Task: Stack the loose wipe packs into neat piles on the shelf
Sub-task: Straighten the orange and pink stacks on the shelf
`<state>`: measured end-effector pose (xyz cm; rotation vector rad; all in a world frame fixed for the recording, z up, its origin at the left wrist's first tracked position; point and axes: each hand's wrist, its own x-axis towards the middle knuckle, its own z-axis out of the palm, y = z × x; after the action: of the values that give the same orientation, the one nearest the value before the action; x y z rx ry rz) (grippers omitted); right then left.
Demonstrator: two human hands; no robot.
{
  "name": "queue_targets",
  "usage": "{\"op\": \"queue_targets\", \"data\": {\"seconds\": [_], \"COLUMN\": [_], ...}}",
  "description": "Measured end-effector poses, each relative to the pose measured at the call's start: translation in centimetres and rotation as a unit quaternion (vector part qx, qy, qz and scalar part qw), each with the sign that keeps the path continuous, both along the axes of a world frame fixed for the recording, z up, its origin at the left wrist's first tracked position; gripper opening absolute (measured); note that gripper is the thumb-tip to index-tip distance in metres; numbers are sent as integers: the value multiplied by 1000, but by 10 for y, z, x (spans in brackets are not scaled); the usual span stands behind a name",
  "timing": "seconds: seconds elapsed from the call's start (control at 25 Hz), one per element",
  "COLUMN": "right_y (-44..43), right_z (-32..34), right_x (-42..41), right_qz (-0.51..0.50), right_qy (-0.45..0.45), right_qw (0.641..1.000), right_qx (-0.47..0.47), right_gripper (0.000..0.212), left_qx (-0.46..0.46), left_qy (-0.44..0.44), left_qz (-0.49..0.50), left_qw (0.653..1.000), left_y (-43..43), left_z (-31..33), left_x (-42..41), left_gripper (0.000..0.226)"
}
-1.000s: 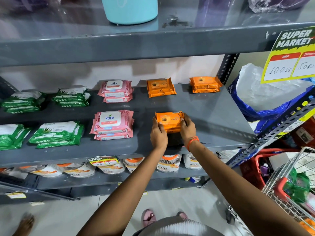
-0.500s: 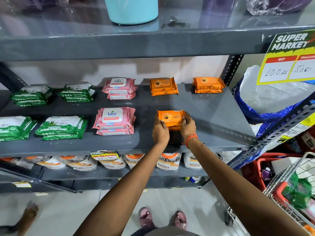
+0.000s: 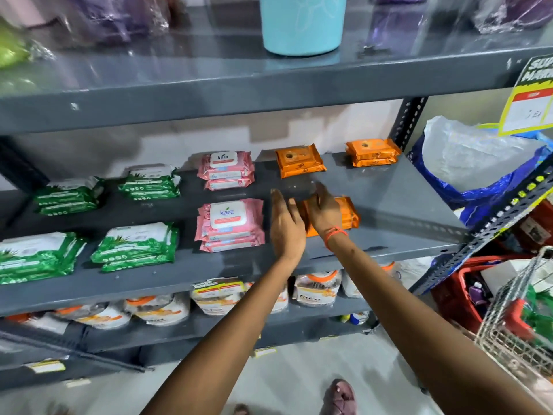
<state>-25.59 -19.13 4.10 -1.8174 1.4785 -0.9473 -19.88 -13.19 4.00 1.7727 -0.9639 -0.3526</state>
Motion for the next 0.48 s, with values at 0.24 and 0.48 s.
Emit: {"op": "queue_targets", "data": {"seconds": [0.24,0.48], "right_y": [44,63], "right_z": [-10,-20], "right_x": [84,104], "right_qz": [43,43], "right_qy": [-72,-165], "right_qw": [978,954], "right_qx": [191,246], "right_gripper": [43,50], "left_qx": [23,126], "left_qy": [-56,202], "left_qz": [115,52], "left_qw": [992,970], "left_y": [49,63], "left_z": [-3,-19], "left_x": [133,154], "left_gripper": [48,41]}}
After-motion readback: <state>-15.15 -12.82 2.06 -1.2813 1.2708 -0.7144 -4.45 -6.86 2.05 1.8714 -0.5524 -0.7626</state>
